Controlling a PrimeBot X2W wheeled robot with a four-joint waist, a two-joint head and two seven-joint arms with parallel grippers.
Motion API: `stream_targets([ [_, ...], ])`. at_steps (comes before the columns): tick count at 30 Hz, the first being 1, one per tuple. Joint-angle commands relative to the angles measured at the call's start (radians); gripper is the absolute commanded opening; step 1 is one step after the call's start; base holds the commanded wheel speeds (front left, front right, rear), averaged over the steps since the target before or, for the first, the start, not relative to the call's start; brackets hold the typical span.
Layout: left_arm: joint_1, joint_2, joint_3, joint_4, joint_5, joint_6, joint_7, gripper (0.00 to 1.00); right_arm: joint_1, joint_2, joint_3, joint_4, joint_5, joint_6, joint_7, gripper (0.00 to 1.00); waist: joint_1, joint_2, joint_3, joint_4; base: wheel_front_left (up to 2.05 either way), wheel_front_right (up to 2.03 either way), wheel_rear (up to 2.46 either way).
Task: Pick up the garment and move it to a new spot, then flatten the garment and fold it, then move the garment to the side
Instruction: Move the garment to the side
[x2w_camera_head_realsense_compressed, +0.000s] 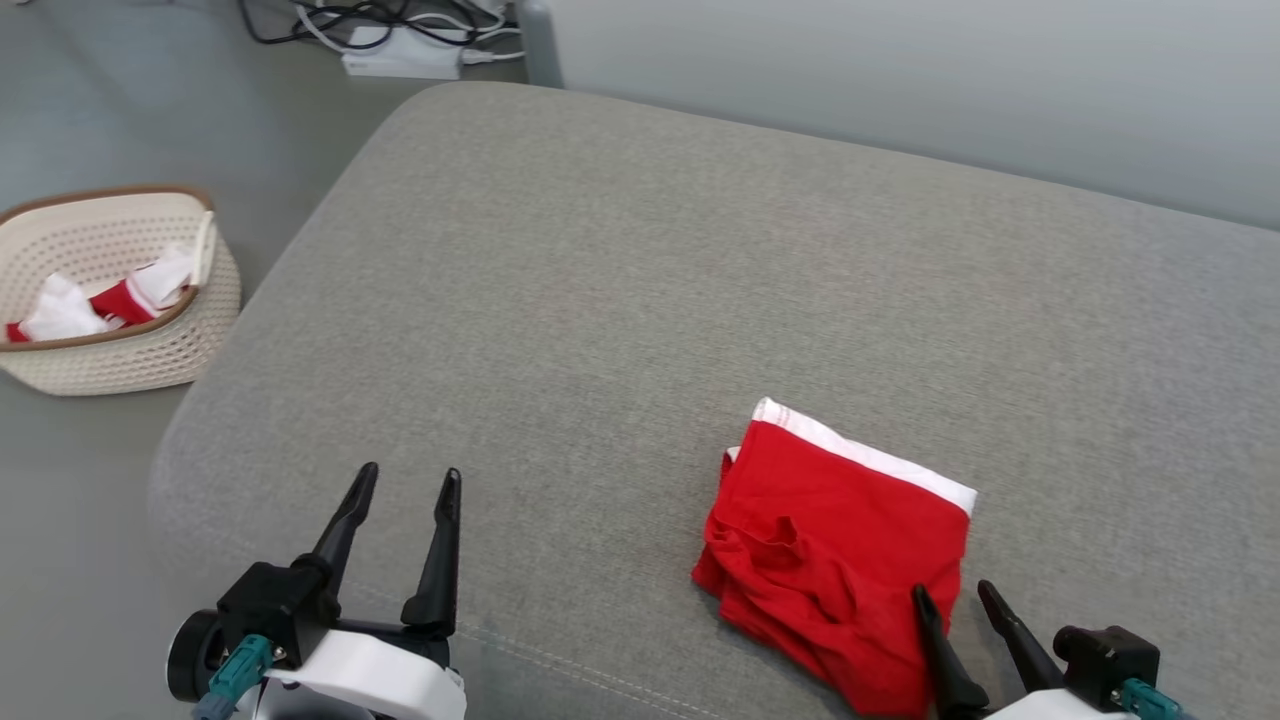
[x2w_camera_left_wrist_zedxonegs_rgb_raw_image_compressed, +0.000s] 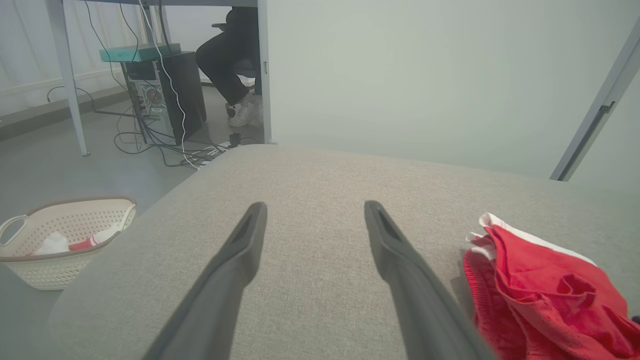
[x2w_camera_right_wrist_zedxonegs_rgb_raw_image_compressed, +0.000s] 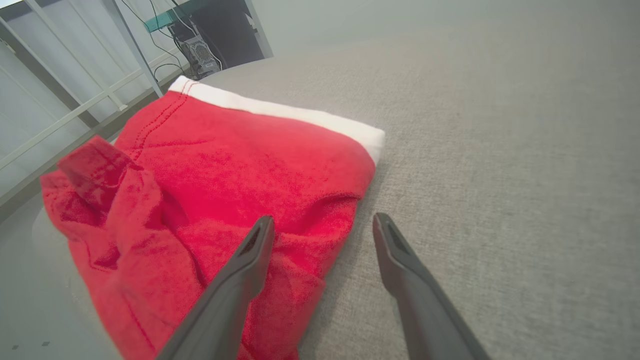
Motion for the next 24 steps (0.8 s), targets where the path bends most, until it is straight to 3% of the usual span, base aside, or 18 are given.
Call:
stream_targets([
  [1, -0.040, 0.015, 0.035, -0.013, 0.012, -0.013, -0.012, 1.00, -0.030, -0.005, 0.033, 0.001, 0.014, 0.000, -0.012, 1.00, 0.0000, -0.0001, 0.003, 0.034, 0.00, 0.00, 0.00],
  [7, -0.042, 0.003, 0.041, 0.001, 0.017, -0.023, -0.012, 1.00, -0.053, -0.008, 0.079, 0.095, 0.062, 0.000, -0.012, 1.00, 0.0000, -0.0001, 0.012, 0.048, 0.00, 0.00, 0.00],
  [8, -0.042, 0.002, 0.044, 0.001, 0.017, -0.023, -0.012, 1.00, -0.058, -0.007, 0.092, 0.110, 0.077, 0.000, -0.010, 0.82, 0.0000, -0.0001, 0.012, 0.046, 0.00, 0.00, 0.00],
  [9, -0.041, 0.001, 0.045, 0.002, 0.018, -0.024, -0.013, 1.00, -0.063, -0.009, 0.108, 0.123, 0.089, 0.000, -0.006, 0.31, 0.0000, -0.0001, 0.012, 0.045, 0.00, 0.00, 0.00],
  [10, -0.041, -0.001, 0.048, 0.002, 0.019, -0.025, -0.013, 1.00, -0.069, -0.010, 0.113, 0.127, 0.100, 0.000, -0.007, 0.00, 0.0000, -0.0001, 0.013, 0.044, 0.00, 0.00, 0.00],
  [17, -0.047, -0.013, 0.056, 0.001, 0.027, -0.032, -0.013, 1.00, -0.102, -0.043, 0.136, 0.107, 0.125, 0.000, -0.011, 0.00, 0.0000, -0.0001, 0.025, 0.011, 0.00, 0.00, 0.00],
  [24, -0.055, -0.025, 0.049, -0.015, 0.040, -0.046, -0.013, 1.00, -0.074, -0.102, 0.063, -0.051, 0.055, 0.000, -0.012, 0.00, 0.0000, -0.0001, 0.026, -0.086, 0.00, 0.00, 0.00],
])
